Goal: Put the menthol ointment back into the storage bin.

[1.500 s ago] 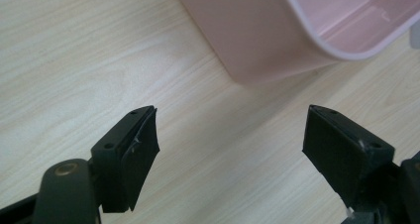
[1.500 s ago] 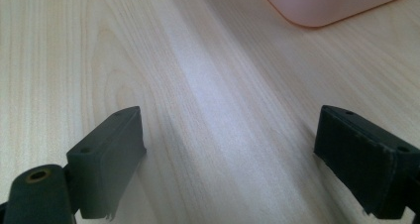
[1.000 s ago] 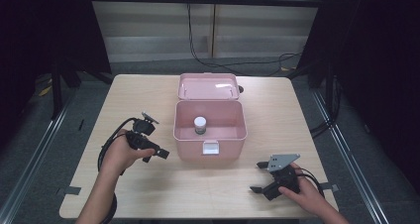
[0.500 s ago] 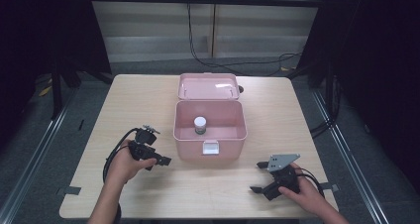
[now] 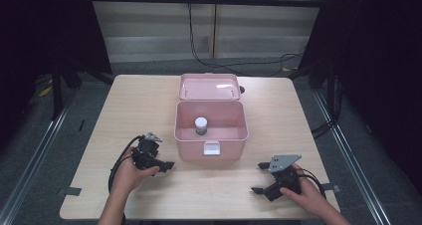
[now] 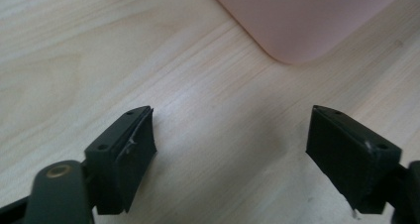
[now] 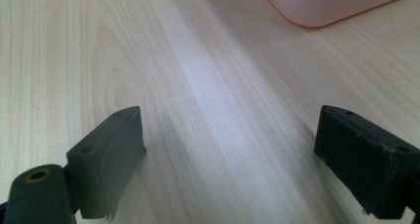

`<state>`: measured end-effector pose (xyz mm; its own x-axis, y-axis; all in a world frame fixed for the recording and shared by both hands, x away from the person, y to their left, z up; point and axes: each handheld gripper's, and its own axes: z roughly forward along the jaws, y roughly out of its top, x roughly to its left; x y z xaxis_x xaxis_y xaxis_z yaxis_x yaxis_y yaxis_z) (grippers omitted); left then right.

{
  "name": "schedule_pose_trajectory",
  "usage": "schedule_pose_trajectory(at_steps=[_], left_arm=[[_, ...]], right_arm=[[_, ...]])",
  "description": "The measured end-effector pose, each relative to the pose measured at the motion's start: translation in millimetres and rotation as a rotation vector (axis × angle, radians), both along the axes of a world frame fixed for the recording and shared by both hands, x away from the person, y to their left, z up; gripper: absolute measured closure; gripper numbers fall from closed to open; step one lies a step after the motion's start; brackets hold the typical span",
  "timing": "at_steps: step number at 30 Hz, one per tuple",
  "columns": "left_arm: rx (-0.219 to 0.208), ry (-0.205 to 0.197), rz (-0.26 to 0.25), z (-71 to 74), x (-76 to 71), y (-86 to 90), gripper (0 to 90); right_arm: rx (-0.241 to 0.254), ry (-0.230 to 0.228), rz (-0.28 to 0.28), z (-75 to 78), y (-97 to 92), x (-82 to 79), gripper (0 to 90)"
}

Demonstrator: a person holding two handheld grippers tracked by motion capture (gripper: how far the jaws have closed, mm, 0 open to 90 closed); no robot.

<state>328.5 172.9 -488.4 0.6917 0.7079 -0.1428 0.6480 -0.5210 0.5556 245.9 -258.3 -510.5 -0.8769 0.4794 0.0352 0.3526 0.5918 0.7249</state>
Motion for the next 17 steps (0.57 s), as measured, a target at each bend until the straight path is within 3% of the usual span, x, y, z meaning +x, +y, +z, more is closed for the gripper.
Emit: schedule_pose_trajectory(at_steps=[6,11,17], left_arm=[[0.023,-0.109,-0.038,-6.7,-5.9,0.2,15.5],[-0.004,-0.178,-0.048,-14.0,-11.2,1.3,12.4],[-0.033,-0.202,-0.053,-17.6,-11.9,3.9,9.9]], right_arm=[[0.0,0.001,-0.001,0.0,0.0,-0.1,11.2],[0.0,0.0,0.0,0.0,0.0,0.0,11.2],[0.0,0.001,-0.001,0.0,0.1,-0.2,11.2]])
